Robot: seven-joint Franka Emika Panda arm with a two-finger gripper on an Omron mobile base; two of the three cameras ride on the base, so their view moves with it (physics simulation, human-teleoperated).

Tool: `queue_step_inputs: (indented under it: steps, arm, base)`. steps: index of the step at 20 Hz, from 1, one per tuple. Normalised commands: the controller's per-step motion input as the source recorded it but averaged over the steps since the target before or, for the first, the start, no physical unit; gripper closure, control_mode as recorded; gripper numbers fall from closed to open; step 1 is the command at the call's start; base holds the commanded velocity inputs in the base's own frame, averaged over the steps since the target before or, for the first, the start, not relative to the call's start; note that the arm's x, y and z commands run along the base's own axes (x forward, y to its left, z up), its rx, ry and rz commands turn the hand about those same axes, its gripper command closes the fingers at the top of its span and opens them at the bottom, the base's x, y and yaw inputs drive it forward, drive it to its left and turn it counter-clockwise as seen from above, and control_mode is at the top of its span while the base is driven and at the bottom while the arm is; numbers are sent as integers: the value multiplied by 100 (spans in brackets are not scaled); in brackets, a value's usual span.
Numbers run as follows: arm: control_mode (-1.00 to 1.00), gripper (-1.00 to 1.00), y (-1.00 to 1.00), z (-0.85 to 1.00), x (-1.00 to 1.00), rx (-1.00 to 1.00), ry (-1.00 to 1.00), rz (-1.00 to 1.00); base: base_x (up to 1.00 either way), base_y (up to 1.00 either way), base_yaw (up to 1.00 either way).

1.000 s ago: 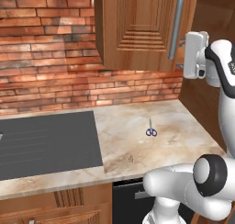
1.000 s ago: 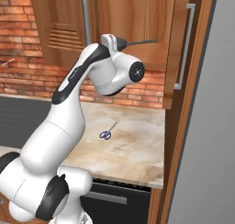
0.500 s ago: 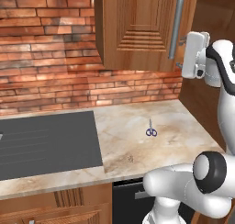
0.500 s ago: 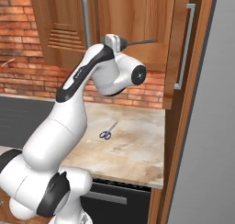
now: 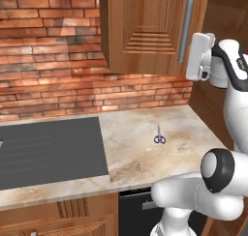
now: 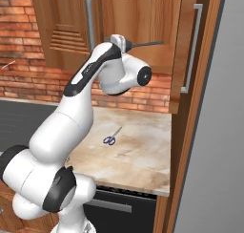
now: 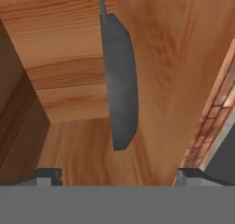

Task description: Pick the pan from the cabinet and place it on the stove. Then turn on the stove burner for the pan.

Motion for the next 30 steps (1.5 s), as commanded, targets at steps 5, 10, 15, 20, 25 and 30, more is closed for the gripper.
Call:
queue_step_inputs:
  steps: [5, 10, 15, 20, 25, 30]
  arm:
    - [-100, -100, 34, -1, -20, 0, 0, 13]
    - [-100, -100, 42, 0, -55, 0, 0, 16]
    - [-100, -100, 41, 0, -65, 0, -1, 16]
    - [-100, -100, 45, 0, -71, 0, -3, 11]
    - [-100, -100, 51, 0, -72, 0, -3, 6]
    - [-100, -100, 57, 0, -64, 0, 0, 3]
  base:
    - [0, 0, 0]
    - [0, 0, 0]
    - [0, 0, 0]
    - [0, 0, 0]
    - [0, 0, 0]
    - [0, 0, 0]
